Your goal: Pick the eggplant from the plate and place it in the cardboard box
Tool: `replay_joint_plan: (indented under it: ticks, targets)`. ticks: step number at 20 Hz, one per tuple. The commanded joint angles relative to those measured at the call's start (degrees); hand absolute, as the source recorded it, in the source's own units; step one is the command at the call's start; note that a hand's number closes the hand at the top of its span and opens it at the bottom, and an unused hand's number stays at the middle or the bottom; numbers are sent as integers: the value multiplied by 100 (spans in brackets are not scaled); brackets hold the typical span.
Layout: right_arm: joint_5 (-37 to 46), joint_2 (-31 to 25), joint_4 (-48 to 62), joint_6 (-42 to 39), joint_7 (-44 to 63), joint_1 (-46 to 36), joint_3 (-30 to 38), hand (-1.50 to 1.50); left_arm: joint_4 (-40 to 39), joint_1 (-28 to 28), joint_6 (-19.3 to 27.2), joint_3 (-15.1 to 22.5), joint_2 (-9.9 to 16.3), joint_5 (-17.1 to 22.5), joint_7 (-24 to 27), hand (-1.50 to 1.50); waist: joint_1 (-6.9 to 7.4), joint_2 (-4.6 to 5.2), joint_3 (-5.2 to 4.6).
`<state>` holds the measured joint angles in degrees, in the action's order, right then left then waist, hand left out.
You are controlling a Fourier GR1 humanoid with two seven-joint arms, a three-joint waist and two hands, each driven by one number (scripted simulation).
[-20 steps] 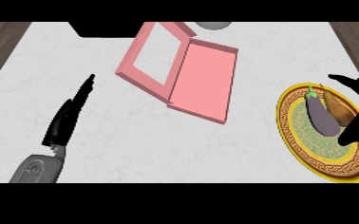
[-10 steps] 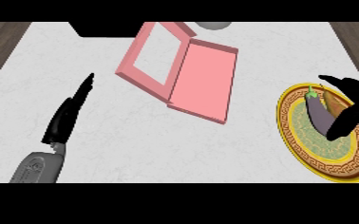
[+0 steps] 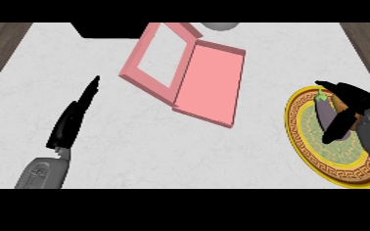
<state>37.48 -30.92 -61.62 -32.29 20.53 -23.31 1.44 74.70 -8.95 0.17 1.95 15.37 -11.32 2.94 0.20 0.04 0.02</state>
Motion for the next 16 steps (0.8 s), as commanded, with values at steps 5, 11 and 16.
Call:
replay_joint_plan:
  ticks: [5, 11, 16]
  targets:
    - [294, 507, -394, 117, 167, 413, -68, -150, -32, -21, -266, -331, 45, -23, 56, 0, -21, -8, -3]
    - [1009, 124, 404, 943, -1114, 153, -351, 150, -143, -199, -54, -230, -181, -267, 5, 0, 1, 9, 0]
    - [1406, 197, 719, 1933, -1526, 193, -291, 150, -122, -150, -33, -241, -221, -366, 29, 0, -2, 6, -1]
